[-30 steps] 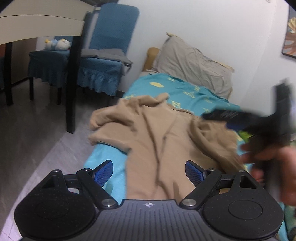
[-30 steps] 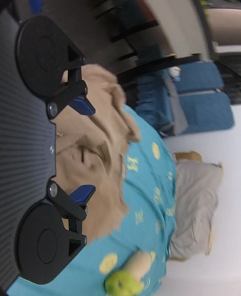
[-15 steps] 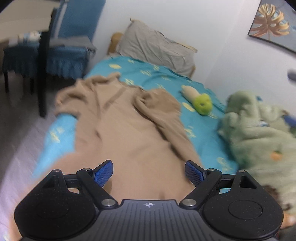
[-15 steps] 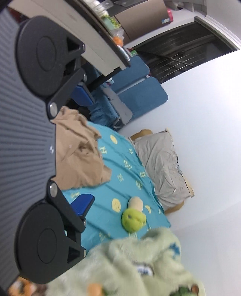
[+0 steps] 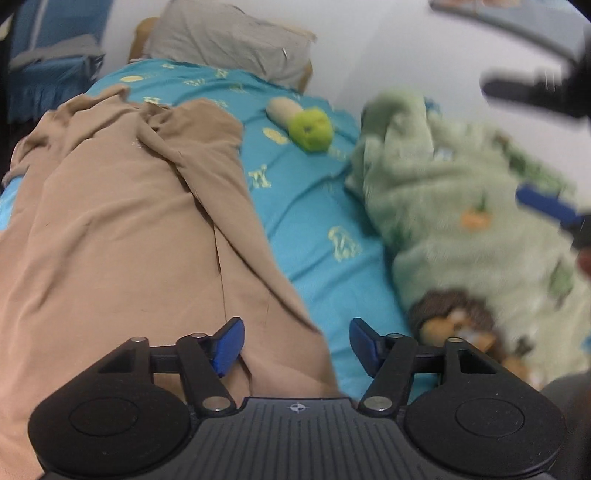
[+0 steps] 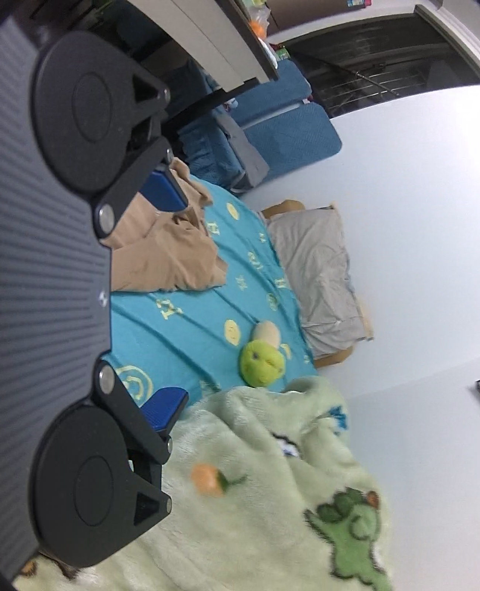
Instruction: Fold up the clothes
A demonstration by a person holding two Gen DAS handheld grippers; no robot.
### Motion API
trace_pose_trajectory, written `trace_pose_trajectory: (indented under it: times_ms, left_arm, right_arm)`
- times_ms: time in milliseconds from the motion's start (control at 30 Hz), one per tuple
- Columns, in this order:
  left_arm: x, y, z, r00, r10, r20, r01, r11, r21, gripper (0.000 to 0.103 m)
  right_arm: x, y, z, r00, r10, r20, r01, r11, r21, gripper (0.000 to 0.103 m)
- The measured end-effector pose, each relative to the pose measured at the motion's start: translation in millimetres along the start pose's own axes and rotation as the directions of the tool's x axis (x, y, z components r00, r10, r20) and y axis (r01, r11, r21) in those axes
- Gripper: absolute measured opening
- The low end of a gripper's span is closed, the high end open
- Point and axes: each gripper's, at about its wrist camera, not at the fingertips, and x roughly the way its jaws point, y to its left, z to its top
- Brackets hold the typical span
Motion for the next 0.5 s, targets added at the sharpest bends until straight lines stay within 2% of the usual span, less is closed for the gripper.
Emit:
trace_pose_trajectory:
  times_ms: [67,100,133,200,333,500]
  left_arm:
    - [14.1,-4.6,-4.8,0.999,0.029,-0.038,-0.027,0.999,0.038,0.051]
    - [19.5,-3.1,-6.7,0.998,0.039,-0.059,-0.037,0.999,0.038,0.038]
    - [22.8,-0.2,-8.1,0.997,0.04,-0.073,-0.038,0.999,0.028,0.02]
    - [27.5,6.0,-10.5,0.995,0.039,-0.095,-0.039,0.999,0.004,0.002]
    - [12.2,24.6,-5.1,0.998,-0.012,-0.065,0.005,0.995,-0.102,0.0]
    - [-24.9,47.9,10.2,0.997,-0.08,-0.018,0.075,0.976,-0.203,0.0]
  right_arm:
    - [3.8,-2.0,-1.3,1.0,-0.009,-0.016,0.009,1.0,0.003,0.103]
    - [5.2,-2.5,-2.2,1.0,-0.013,-0.022,0.013,1.0,0.002,0.103]
    - [6.5,-2.9,-3.1,0.999,-0.016,-0.029,0.016,1.0,0.002,0.103]
    - [9.2,-3.6,-5.0,0.999,-0.024,-0.041,0.024,1.0,0.0,0.103]
    - [12.1,-3.2,-7.6,0.998,-0.034,-0.06,0.033,0.999,-0.008,0.103]
    - [15.9,-6.2,-9.0,0.996,-0.029,-0.088,0.03,1.0,0.009,0.103]
